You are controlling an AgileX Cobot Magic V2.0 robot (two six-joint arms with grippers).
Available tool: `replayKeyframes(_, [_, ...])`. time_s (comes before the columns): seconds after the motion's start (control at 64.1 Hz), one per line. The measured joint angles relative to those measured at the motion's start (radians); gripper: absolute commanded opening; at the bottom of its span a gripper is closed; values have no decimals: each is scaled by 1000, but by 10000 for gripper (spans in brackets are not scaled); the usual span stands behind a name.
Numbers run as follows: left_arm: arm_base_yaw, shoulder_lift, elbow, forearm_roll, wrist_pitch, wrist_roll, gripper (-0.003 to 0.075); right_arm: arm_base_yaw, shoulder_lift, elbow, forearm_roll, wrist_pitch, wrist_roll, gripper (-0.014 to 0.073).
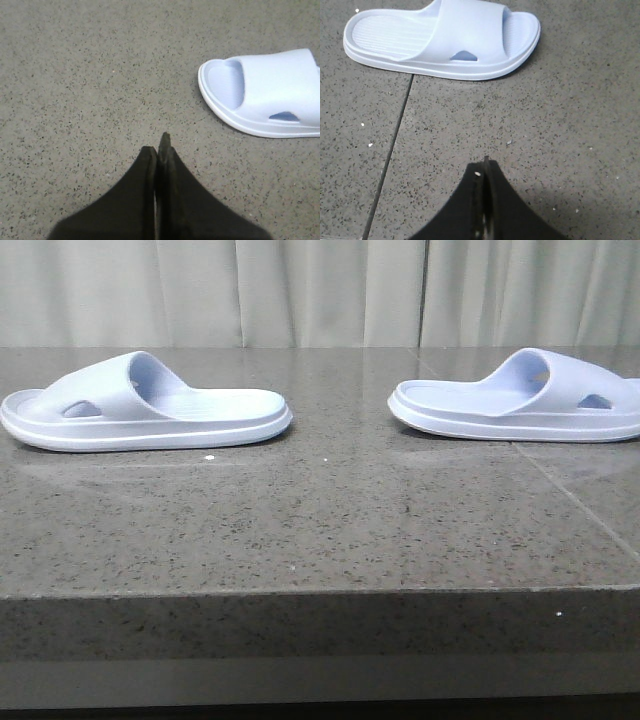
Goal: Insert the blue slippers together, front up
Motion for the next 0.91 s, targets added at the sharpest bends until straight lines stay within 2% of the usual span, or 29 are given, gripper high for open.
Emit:
replayKeyframes(0.094, [0, 21, 0, 0, 7, 0, -18, 0, 9, 0, 0, 0, 0, 52])
replayKeyframes(0.187, [0, 33, 0, 0, 14, 0, 24, 0, 11, 0, 0, 0, 0, 220])
replayKeyframes(0.25, [0, 33, 0, 0, 14, 0, 109, 0, 11, 0, 0, 0, 0, 341])
replayKeyframes(0.359, [0, 33, 0, 0, 14, 0, 326, 0, 11, 0, 0, 3, 0, 438])
replayKeyframes(0.421, [0, 35, 0, 0, 3, 0, 463, 0, 11, 0, 0, 4, -2, 444])
replayKeyframes(0.499, [0, 35, 0, 0, -9, 0, 532, 0, 11, 0, 0, 6, -2, 444])
replayKeyframes(0.702, [0, 50, -12, 0, -19, 0, 535, 0, 11, 0, 4, 13, -2, 444])
replayKeyframes(0.905, [2, 164, -157, 8, 101, 22, 535, 0, 11, 0, 8, 15, -2, 444])
